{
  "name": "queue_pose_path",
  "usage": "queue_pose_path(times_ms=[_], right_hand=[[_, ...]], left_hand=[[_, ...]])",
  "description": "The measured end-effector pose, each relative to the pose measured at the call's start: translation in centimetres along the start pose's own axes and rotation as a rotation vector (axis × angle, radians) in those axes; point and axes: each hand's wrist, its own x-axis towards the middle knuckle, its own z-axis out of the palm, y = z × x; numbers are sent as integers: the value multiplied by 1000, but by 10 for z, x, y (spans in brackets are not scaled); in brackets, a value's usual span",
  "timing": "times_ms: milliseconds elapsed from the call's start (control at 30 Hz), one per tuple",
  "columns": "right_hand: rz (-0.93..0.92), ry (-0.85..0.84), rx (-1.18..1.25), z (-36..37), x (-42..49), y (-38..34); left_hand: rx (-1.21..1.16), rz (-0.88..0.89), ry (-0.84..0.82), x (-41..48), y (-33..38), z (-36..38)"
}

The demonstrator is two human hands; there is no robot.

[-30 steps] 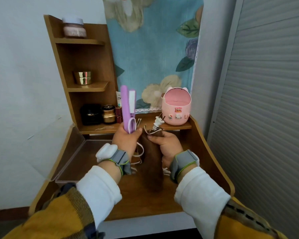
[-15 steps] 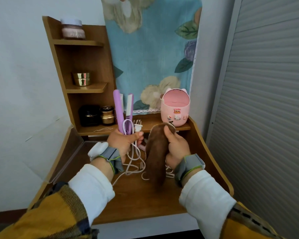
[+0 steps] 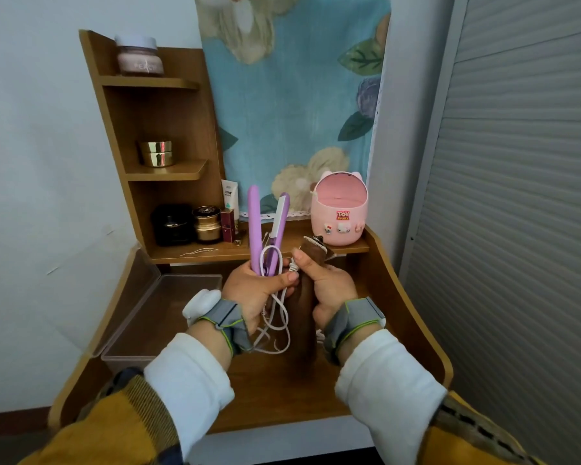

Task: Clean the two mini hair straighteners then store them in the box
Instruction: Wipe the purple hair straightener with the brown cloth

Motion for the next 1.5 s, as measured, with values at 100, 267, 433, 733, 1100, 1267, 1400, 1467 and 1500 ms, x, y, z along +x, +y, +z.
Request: queue_pose_path(times_ms=[100,267,433,733,1100,1267,1400,1467,1500], right_hand=[[-19,16,-1,-2,-2,1],[-176,88,-278,3,1,10],[-286,73,-498,15,5,21],[-290,2,-313,6,7,8],[-113,-1,-29,-5,-4,-1],[-159,5,-164,-4,-7,2],[-206,53,37,-4,-3,-7],[-219,-51,-5,-2,-3,-9],[-232,-107,-74,0,-2,-8]], left_hand=[[-5,-3,11,-1,-1,2],[373,221,301,6,-4,-3],[438,209,220,2,-8,3],[-114,85,168,10,-1,6],[-126,40,85,9,-1,9],[-85,107,98,14,-3,5],[57,206,142,18,-3,1],[76,195,114,15,-3,0],[73,180,110,15,-4,-1]])
